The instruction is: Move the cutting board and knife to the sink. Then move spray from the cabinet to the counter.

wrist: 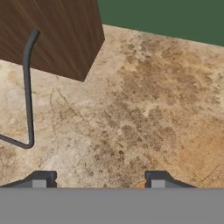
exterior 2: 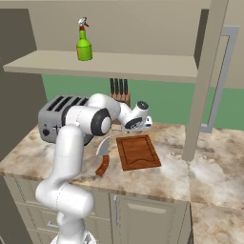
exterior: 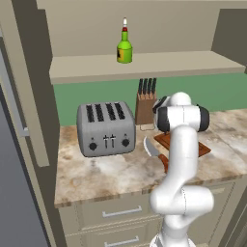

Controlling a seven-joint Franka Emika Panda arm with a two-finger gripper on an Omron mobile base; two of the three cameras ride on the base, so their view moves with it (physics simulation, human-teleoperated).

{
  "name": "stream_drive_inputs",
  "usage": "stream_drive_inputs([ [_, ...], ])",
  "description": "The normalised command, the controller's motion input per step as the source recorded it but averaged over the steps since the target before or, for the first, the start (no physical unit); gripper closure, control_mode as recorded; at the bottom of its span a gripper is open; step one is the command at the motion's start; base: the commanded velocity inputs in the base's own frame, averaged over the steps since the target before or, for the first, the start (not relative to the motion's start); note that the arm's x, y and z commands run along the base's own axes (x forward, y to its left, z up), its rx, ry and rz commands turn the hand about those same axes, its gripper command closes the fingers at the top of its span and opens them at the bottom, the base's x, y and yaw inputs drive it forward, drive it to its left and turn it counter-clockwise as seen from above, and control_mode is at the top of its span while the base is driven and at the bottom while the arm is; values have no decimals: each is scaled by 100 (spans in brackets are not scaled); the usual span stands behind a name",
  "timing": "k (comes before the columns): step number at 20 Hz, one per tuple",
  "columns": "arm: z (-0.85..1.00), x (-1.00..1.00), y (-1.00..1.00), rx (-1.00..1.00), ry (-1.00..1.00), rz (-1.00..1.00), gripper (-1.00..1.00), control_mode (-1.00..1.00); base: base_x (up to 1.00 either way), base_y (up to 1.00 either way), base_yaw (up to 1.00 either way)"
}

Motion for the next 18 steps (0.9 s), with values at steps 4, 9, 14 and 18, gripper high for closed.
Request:
stream_drive_inputs([
  [4,-24,-17,-13,-4,0,0,-100,-100,0,0,0],
  [9,-20,-40,-16,-6,0,0,-100,-100,0,0,0],
  [14,-21,-54,-24,-4,-1,0,-100,-100,0,0,0],
  [18,-22,-55,-24,-4,-1,0,-100,-100,0,0,0],
])
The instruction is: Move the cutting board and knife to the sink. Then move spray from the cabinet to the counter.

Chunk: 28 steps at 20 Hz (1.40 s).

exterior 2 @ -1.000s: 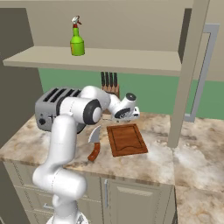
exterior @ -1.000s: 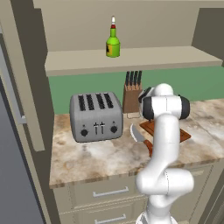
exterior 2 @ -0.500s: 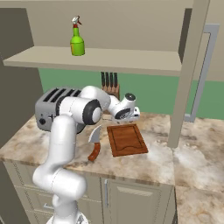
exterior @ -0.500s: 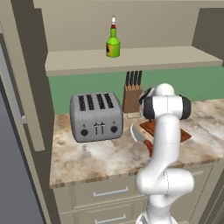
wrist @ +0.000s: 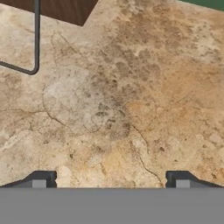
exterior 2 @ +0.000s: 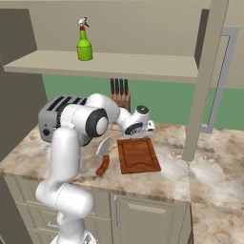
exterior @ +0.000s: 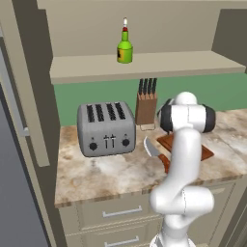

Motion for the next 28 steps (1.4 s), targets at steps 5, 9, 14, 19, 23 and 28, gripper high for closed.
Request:
stream_drive_inputs([
  [5,-24,-59,-23,-4,-3,0,-100,-100,0,0,0],
  [9,-24,-64,-21,-2,-4,0,-100,-100,0,0,0],
  [14,-26,-66,-20,0,-3,0,-100,-100,0,0,0],
  [19,-26,-67,-18,0,-2,0,-100,-100,0,0,0],
  [23,-26,-66,-16,0,-1,1,-100,-100,0,0,0],
  [28,-25,-68,-17,0,0,0,-100,-100,0,0,0],
])
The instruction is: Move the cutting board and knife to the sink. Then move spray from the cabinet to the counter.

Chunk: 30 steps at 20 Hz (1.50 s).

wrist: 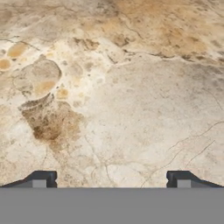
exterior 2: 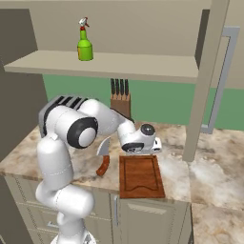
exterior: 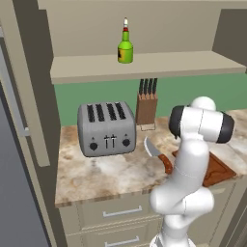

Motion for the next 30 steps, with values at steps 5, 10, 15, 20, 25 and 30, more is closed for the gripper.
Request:
stream_drive_inputs([
  [5,-24,-70,-16,0,0,0,-100,-100,0,0,0],
  [10,-28,-57,-9,-4,0,0,-100,-100,0,0,0],
  [15,-3,18,3,-1,-5,0,-100,-100,0,0,0],
  [20,24,37,9,0,-1,0,-100,-100,0,0,0],
  [25,34,-3,3,0,6,-7,-100,-100,0,0,0],
  [30,41,-31,-2,0,13,-12,-100,-100,0,0,0],
])
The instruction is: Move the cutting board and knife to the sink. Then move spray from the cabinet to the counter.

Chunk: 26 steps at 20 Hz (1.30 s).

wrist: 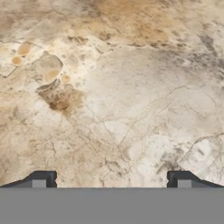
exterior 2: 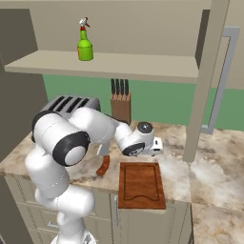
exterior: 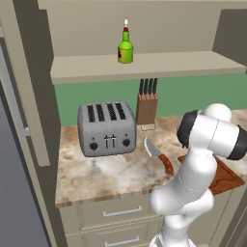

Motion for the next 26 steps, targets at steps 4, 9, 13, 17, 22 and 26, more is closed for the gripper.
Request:
stream_drive_inputs([
  [4,54,-23,0,0,7,-14,-100,-100,0,0,0],
  [9,63,-16,0,1,2,-5,-100,-100,0,0,0],
  [13,56,-49,-3,6,1,-8,-100,-100,0,0,0],
  [17,50,-60,-1,17,0,-16,-100,-100,0,0,0],
  [22,36,-59,0,21,0,-29,-100,-100,0,0,0],
  [26,27,-55,0,22,0,-33,-100,-100,0,0,0],
])
